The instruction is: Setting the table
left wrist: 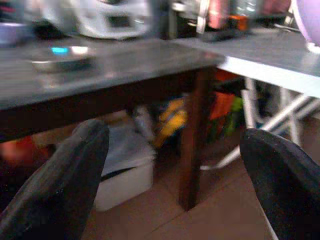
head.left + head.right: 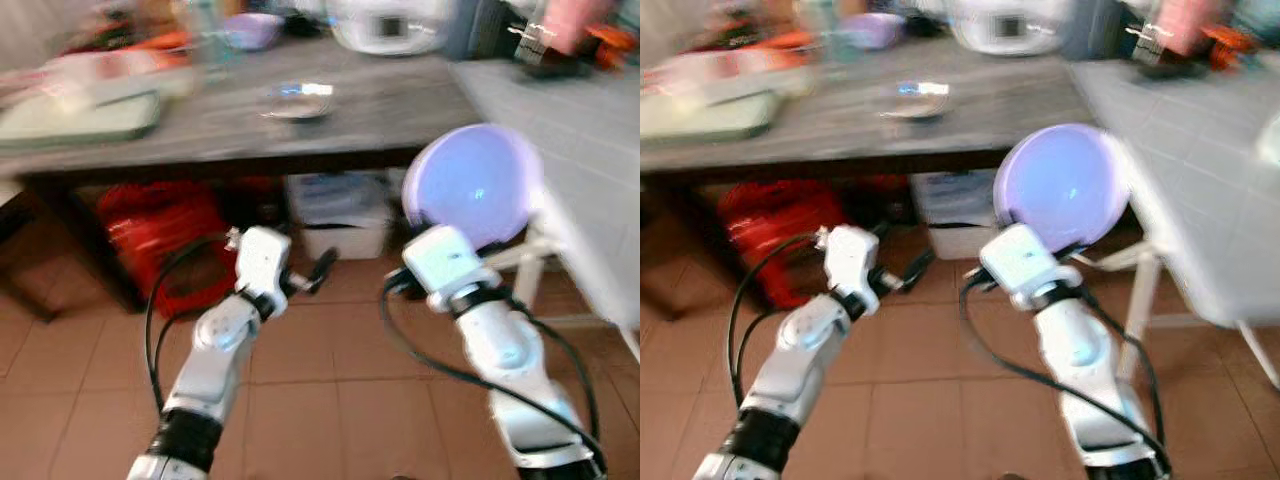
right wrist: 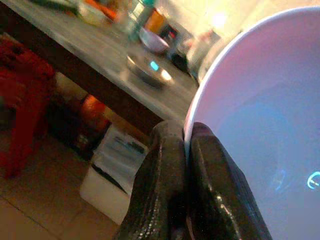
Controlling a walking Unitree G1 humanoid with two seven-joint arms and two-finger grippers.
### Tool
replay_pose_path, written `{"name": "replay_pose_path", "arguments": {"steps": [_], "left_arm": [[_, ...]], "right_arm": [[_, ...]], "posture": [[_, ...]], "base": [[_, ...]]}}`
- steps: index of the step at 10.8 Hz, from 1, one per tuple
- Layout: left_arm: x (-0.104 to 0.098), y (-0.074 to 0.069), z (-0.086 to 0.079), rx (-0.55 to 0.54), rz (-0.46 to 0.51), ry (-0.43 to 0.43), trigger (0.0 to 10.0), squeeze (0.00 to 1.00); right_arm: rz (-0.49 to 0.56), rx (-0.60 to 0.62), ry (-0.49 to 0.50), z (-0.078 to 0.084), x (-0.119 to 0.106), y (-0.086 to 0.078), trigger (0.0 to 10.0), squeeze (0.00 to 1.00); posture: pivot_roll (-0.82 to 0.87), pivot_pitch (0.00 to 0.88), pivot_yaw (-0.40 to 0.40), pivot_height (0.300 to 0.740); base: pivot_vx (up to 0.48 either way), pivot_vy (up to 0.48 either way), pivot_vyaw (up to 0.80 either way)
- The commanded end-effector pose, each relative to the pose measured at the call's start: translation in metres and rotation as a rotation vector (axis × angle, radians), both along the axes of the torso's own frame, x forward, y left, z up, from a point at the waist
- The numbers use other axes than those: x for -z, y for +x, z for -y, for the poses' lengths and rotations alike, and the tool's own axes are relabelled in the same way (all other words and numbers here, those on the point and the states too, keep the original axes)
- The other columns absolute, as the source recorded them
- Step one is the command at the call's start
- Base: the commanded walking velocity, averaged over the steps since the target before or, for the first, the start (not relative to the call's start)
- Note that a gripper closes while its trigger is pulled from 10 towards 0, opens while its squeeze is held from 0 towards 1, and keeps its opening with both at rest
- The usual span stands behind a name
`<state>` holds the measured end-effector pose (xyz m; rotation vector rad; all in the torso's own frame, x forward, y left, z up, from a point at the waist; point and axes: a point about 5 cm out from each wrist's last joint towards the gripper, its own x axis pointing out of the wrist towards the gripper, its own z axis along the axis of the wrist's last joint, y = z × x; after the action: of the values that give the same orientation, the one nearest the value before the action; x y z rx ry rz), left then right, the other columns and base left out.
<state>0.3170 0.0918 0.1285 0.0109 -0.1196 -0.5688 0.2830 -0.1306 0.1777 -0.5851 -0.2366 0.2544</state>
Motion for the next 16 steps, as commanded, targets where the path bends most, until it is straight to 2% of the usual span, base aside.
{"name": "replay_pose_path", "arguments": {"steps": [1, 5, 7, 16], "left_arm": [[0.0054, -0.0006, -0.0133, -0.038, -0.017, 0.020, 10.0, 0.00], [0.0042, -0.0017, -0.0152, -0.035, 0.000, 0.030, 10.0, 0.00], [0.0039, -0.0025, -0.0149, -0.020, -0.008, 0.002, 10.0, 0.00], [0.0053, -0.0091, -0.0115, 0.023, -0.020, -0.020, 10.0, 0.00]], "right_arm": [[0.017, -0.048, 0.013, -0.0113, -0.0042, -0.0021, 10.0, 0.00], [0.018, -0.065, 0.002, -0.0125, -0.0032, -0.0027, 10.0, 0.00], [0.020, -0.064, 0.007, -0.0110, -0.0042, -0.0024, 10.0, 0.00], [0.010, -0.061, 0.031, -0.0115, -0.0026, -0.0050, 10.0, 0.00]], "posture": [[-0.12, 0.111, 0.029, 0.740], [-0.12, 0.104, 0.026, 0.740], [-0.12, 0.104, 0.023, 0.740], [-0.12, 0.110, 0.021, 0.740]], "base": [[0.000, 0.398, 0.51], [0.000, 0.099, 0.12], [0.124, 0.000, 0.00], [0.430, 0.000, 0.00]]}}
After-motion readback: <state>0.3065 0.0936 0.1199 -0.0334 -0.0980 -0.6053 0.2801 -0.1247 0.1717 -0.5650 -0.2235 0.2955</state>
